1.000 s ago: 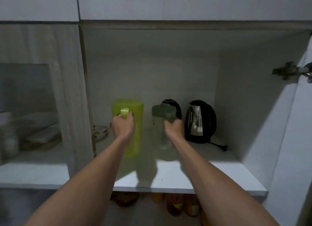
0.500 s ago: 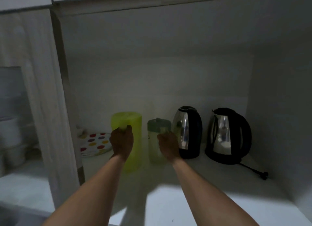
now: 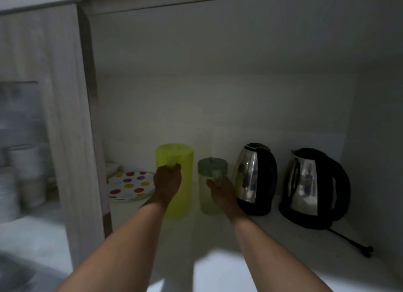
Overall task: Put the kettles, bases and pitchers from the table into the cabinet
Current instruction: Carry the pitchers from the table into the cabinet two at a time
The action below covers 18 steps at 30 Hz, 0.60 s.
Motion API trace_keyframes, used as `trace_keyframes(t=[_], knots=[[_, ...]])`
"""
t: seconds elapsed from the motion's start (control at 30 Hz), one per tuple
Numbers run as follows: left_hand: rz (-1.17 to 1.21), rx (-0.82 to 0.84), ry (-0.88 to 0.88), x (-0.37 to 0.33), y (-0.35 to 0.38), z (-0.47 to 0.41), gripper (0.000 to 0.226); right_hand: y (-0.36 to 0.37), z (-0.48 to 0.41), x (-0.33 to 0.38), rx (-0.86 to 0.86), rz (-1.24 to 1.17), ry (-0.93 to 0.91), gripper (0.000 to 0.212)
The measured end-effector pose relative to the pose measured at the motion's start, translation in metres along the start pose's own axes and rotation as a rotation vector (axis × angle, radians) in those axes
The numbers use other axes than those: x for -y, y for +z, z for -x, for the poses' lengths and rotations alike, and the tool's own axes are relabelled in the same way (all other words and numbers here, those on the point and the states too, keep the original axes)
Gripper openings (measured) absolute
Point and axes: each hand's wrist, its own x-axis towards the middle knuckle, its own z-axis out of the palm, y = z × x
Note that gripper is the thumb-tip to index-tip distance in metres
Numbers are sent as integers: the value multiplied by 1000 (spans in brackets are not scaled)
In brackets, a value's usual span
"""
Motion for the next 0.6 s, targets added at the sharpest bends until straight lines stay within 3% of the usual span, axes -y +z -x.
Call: trace_keyframes(t=[0.17,0.33,0.5,0.6], knots=[[-141,26,-40,0,-7,3,56,-14,17,16,52,68,70,66],[-216,-18,-59,-8,-16,18,89,-33,35,41,109,260,62,71],[-256,-96,-4,-32,-35,42,83,-53,74,85,56,451,25,66],[-345,3,107,-40,-49,58,77,-61,97,111,33,547,-5,60]])
